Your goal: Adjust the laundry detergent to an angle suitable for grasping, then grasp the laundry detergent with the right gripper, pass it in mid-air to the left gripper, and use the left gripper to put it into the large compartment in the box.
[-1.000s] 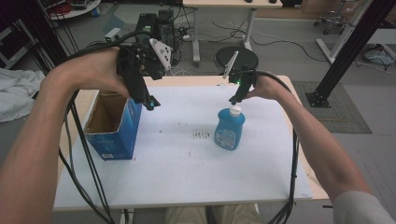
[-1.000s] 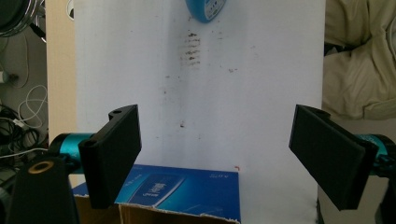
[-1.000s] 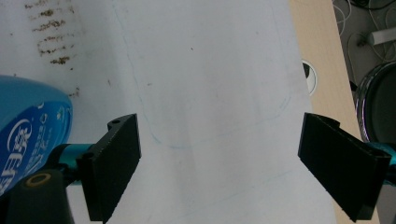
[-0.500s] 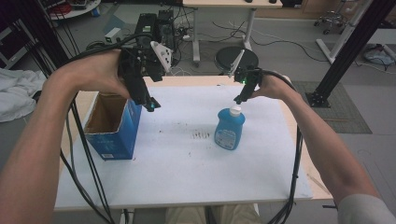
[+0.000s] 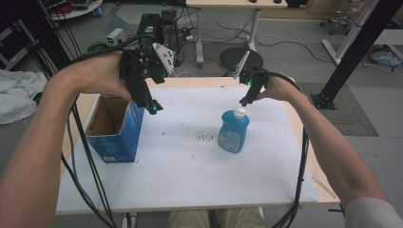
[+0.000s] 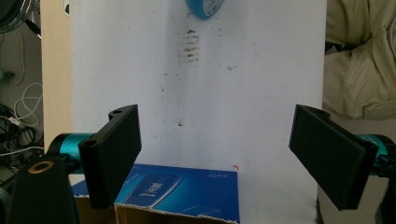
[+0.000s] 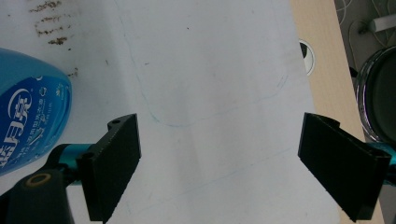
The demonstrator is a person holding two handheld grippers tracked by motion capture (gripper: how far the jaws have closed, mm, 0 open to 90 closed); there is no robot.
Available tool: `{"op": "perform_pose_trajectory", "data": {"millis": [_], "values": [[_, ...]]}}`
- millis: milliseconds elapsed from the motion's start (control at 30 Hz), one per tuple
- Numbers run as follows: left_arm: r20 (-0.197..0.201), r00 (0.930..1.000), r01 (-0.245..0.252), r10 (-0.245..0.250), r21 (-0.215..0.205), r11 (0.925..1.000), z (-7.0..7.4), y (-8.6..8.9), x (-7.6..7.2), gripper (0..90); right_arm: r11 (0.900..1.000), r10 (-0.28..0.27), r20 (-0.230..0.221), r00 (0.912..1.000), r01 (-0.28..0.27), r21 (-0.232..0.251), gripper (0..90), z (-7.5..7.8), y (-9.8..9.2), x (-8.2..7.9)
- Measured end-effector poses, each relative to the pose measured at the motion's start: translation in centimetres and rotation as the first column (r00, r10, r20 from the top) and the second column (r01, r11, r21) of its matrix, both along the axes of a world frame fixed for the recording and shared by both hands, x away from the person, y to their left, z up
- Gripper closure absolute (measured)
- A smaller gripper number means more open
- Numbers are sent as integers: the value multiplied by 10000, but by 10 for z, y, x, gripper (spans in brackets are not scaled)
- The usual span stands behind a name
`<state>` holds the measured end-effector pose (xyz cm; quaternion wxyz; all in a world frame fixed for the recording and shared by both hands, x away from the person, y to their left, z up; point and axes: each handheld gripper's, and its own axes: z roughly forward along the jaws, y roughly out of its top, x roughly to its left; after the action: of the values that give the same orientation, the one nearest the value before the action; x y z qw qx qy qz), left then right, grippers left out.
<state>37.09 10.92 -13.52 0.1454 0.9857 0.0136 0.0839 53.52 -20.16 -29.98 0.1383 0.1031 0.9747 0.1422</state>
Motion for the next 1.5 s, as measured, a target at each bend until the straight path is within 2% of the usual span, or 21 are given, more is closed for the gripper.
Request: {"op": "perform_pose_trajectory", "data": {"millis": [267, 533, 767, 933, 967, 1200, 1300, 1333, 1400, 1500], "values": [[6, 10000, -67, 67, 27, 10000, -3, -1, -4, 170, 9997, 65, 81, 9999, -63, -228, 123, 3, -2, -5], [-102, 9999, -72, 73, 150, 9999, -4, -3, -5, 170, 9998, -194, 181, 9996, 193, 64, 123, 13, -12, -9], [-23, 10000, 35, -35, 23, 10000, -2, -5, -8, 170, 9997, -187, 159, 9997, 190, -146, 123, 13, -12, -13], [35, 10000, 51, -52, 167, 9998, -3, -5, -11, 169, 9993, -207, 205, 9996, 214, -309, 123, 17, -19, -19], [35, 10000, 52, -53, 127, 9999, -3, -5, -11, 169, 9988, -225, 199, 9995, 233, -427, 123, 19, -23, -24], [26, 9999, 123, -123, 71, 9999, -6, -4, -11, 169, 9986, -336, 290, 9990, 347, -394, 123, 24, -33, -45], [29, 9999, 119, -119, 16, 9999, -8, -3, -11, 170, 9989, -360, 238, 9991, 367, -293, 123, 25, -36, -59], [23, 9999, 107, -107, 2, 9999, -8, -3, -11, 169, 9992, -273, 230, 9994, 280, -291, 123, 25, -36, -68], [10, 9999, 167, -167, -8, 9999, -9, -3, -11, 169, 9991, -288, 190, 9994, 294, -299, 123, 25, -35, -73], [-16, 9998, 207, -207, -35, 9998, -12, -2, -10, 169, 9993, -288, 299, 9991, 294, -215, 123, 26, -35, -89]]}}
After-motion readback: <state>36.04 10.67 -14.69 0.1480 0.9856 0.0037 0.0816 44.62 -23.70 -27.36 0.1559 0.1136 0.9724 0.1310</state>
